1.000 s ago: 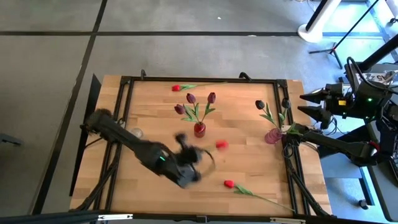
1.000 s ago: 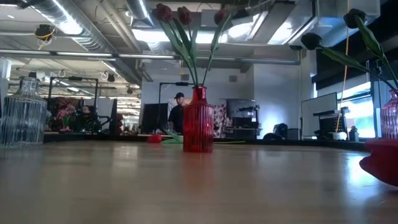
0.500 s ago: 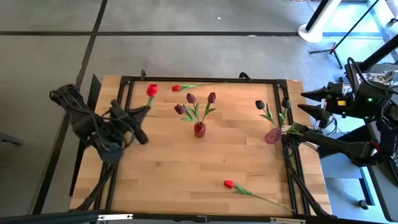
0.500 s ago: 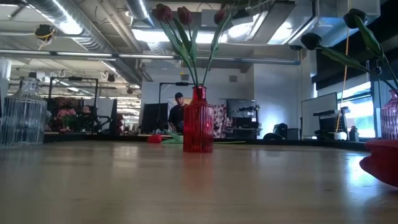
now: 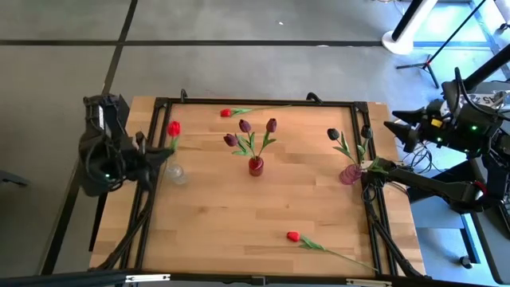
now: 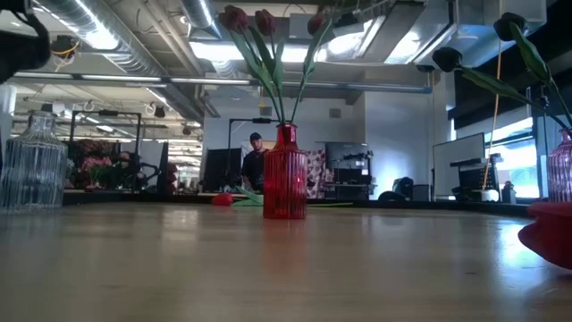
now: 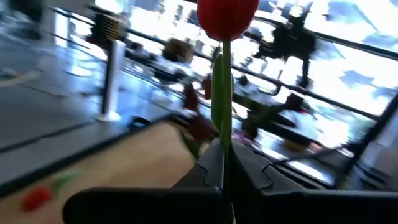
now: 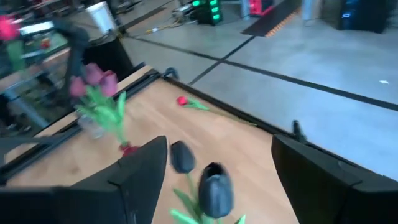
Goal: Sort flowers into vase by color
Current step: Put the bottom left red tulip into the transparent vase
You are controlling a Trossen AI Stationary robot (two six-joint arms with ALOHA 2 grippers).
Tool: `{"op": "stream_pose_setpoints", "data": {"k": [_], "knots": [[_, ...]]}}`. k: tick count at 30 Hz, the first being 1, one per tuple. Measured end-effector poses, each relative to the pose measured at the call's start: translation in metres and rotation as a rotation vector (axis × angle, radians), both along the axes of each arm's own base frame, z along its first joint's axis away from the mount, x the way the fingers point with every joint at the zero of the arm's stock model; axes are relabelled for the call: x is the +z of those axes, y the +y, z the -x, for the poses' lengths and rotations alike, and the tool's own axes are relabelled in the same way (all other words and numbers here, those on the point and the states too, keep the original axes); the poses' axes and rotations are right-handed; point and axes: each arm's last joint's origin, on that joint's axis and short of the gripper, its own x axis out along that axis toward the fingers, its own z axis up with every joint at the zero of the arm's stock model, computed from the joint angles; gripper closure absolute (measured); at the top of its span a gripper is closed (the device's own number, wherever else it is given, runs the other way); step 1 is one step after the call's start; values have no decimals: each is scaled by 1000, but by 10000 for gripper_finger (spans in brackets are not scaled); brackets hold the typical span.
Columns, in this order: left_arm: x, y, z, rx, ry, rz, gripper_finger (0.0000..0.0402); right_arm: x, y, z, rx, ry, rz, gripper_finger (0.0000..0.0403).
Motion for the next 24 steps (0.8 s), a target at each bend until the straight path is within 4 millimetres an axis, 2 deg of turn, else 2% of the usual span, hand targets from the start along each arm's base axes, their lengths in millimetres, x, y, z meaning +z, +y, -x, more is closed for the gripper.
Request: {"op": "stream_pose_setpoints", "data": {"k": [4, 7, 9, 11, 15, 19, 24], "knots": [[17, -22, -6, -186, 27, 45, 400, 0, -1, 1, -64, 7, 11, 114], [39, -34, -17, -380, -24, 6, 400, 0, -2, 2, -97, 3, 7, 114], [54, -33, -25, -479, -117, -94, 400, 0, -2, 2, -107, 4, 8, 114], [61, -23, -31, -502, -170, -204, 400, 0, -2, 2, -107, 4, 8, 114], [50, 6, -30, -428, -76, -319, 400, 0, -2, 2, -111, 5, 10, 114], [31, 30, -15, -431, -102, -370, 400, 0, -2, 2, -100, 0, 2, 114], [-6, 52, 3, -369, -148, -334, 400, 0, -2, 2, -107, -13, -15, 114]]}}
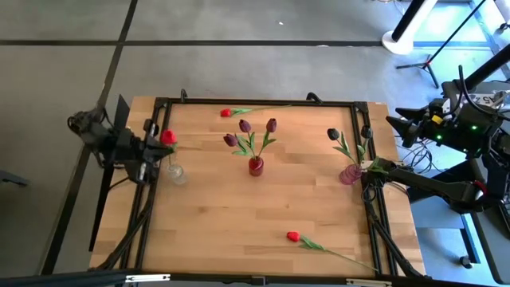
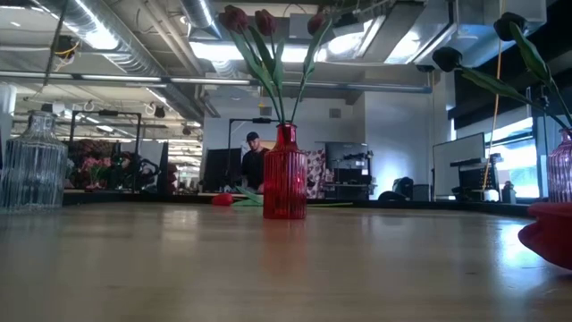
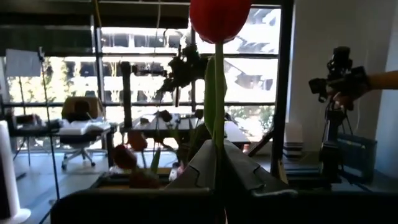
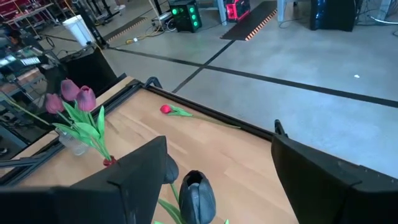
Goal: Sort flowers into vase by color
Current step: Put the bottom left red tulip into the transparent vase
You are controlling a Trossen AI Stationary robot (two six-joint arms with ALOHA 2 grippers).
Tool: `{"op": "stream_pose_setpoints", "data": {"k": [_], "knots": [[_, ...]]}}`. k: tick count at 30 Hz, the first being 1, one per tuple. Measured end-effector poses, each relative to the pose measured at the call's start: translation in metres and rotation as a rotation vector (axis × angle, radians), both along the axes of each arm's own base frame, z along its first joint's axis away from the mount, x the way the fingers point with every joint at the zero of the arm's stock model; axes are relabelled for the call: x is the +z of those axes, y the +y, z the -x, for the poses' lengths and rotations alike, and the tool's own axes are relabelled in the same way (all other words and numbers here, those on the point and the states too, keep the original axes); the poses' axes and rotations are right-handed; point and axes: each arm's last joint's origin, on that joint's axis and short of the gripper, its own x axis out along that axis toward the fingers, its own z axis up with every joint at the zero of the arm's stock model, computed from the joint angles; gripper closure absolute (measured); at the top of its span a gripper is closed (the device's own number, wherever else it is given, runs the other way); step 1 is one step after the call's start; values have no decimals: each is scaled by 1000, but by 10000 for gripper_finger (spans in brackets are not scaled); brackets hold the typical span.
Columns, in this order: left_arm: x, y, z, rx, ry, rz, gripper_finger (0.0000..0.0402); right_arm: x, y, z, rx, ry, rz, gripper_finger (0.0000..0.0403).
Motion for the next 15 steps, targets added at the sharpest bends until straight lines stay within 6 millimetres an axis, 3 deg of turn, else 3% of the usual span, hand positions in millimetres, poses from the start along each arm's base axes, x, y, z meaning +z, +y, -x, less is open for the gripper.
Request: {"op": "stream_pose_setpoints", "data": {"k": [5, 15], "knots": [[-24, 14, 18, 42, -69, 58, 400, 0, 0, 0, -3, -3, -4, 114], [-53, 18, 20, 97, -19, 87, 400, 0, 0, 0, -29, -17, -22, 114]]}}
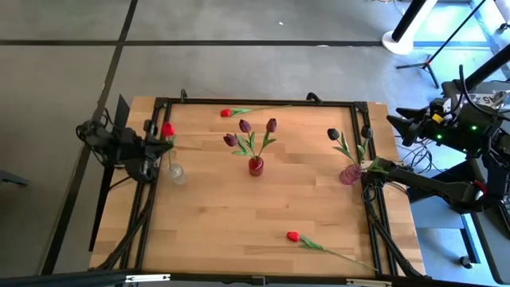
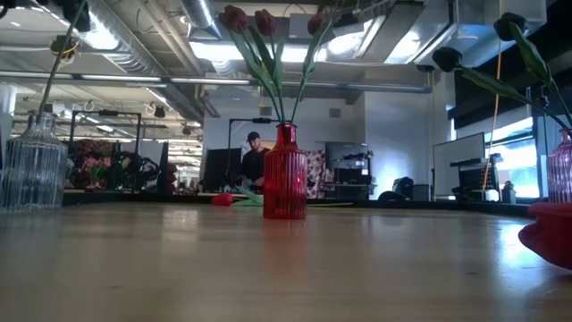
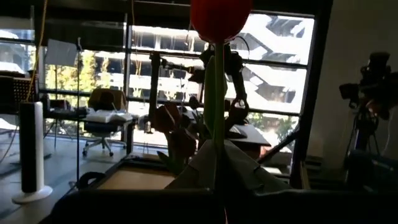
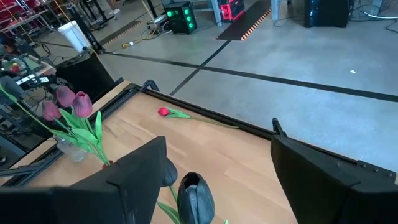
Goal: Sort flowers into vase by color
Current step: Put the bottom left red tulip into the transparent vase, then put the top red tulip into the transparent vase
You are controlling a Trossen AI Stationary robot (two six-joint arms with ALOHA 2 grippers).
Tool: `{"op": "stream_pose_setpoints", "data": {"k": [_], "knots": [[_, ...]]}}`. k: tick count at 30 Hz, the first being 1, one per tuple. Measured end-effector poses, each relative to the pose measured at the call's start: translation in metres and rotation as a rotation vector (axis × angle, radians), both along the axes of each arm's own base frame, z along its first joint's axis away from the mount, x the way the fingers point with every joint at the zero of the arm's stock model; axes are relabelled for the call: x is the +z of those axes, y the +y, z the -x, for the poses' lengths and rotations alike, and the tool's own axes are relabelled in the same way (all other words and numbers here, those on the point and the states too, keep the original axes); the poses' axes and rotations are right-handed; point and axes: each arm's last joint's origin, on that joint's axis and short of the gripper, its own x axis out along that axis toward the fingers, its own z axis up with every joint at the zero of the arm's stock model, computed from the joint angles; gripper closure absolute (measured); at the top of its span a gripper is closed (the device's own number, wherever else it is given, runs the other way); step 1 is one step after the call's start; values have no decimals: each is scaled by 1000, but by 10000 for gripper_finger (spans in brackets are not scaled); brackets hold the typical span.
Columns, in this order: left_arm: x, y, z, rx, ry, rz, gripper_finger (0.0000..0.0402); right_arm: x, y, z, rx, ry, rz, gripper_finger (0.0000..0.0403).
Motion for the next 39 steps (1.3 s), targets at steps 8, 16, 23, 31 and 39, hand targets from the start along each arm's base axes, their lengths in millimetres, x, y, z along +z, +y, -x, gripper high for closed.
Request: {"op": "stream_pose_setpoints", "data": {"k": [8, 16, 23, 31, 39], "knots": [[-7, 0, 0, -24, 59, 190, 355, -1, 0, 1, -27, -6, -15, 114], [3, 9, 18, -124, 222, 436, 293, -1, 0, 1, -25, -7, -17, 114], [45, 17, 30, -111, 302, 409, 282, -1, 0, 0, -23, -5, -13, 114], [105, 18, 20, 162, 150, 222, 282, 0, 0, 0, 15, -17, -18, 113], [116, -22, -55, 329, 166, 213, 282, 11, 0, -4, 74, -105, 64, 113]]}}
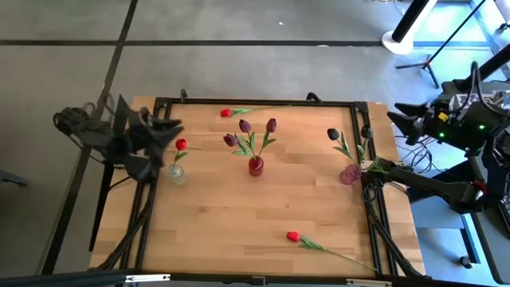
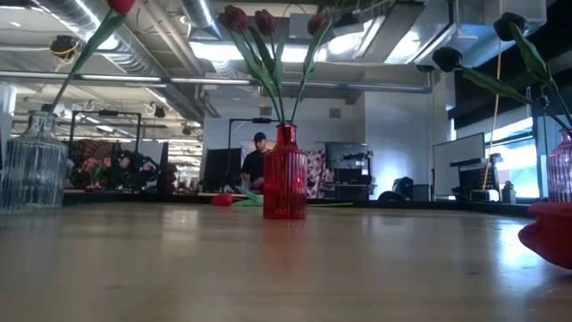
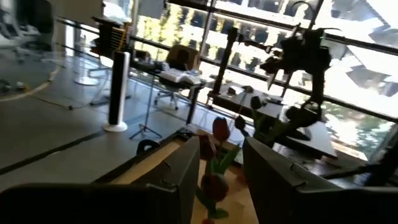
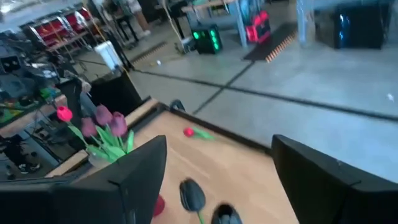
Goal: Sort flowers into vase by color
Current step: Put the top red tulip into the transparent vase
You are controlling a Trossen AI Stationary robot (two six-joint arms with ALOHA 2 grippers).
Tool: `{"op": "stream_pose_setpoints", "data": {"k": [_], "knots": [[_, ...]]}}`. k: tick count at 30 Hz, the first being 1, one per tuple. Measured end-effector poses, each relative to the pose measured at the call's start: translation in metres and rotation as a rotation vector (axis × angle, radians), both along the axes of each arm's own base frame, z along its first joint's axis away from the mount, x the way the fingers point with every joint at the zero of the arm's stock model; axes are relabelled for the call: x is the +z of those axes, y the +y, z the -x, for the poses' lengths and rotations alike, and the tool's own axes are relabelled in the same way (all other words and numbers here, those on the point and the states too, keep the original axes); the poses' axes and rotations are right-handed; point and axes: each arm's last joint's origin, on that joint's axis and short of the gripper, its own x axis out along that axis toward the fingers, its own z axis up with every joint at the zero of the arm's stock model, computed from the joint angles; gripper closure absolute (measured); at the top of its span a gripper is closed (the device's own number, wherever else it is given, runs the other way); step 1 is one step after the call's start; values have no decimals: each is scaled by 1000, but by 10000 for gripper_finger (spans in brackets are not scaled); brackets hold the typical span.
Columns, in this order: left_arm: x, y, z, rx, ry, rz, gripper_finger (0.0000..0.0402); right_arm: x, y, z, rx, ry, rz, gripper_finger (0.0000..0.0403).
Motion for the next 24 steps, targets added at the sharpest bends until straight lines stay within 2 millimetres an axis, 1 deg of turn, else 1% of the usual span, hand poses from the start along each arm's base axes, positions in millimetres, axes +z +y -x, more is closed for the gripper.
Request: {"op": "stream_pose_setpoints", "data": {"k": [2, 4, 6, 8, 11, 14, 16, 21, 24], "knots": [[3, -4, -22, 63, -18, -9, 282, 3, 0, -1, 7, -13, 39, 113], [8, -4, -41, 108, -48, -4, 282, 5, 0, -1, 29, -32, 52, 113], [15, 1, -60, 119, -89, -7, 285, 6, 1, -2, 66, -48, 49, 113], [16, 11, -81, 157, -87, -12, 291, 7, 1, -3, 92, -56, 44, 113], [16, 34, -106, 258, -84, 29, 299, 8, 2, -3, 109, -68, 50, 113], [22, 64, -122, 341, -129, 85, 304, 8, 1, -3, 98, -65, 55, 113], [22, 85, -133, 414, -159, 134, 305, 7, 1, -3, 90, -55, 54, 113], [10, 133, -161, 552, -151, 206, 305, 2, 2, -2, 83, -10, 16, 113], [6, 157, -171, 565, -138, 257, 294, -3, 2, -1, 96, 40, 5, 113]]}}
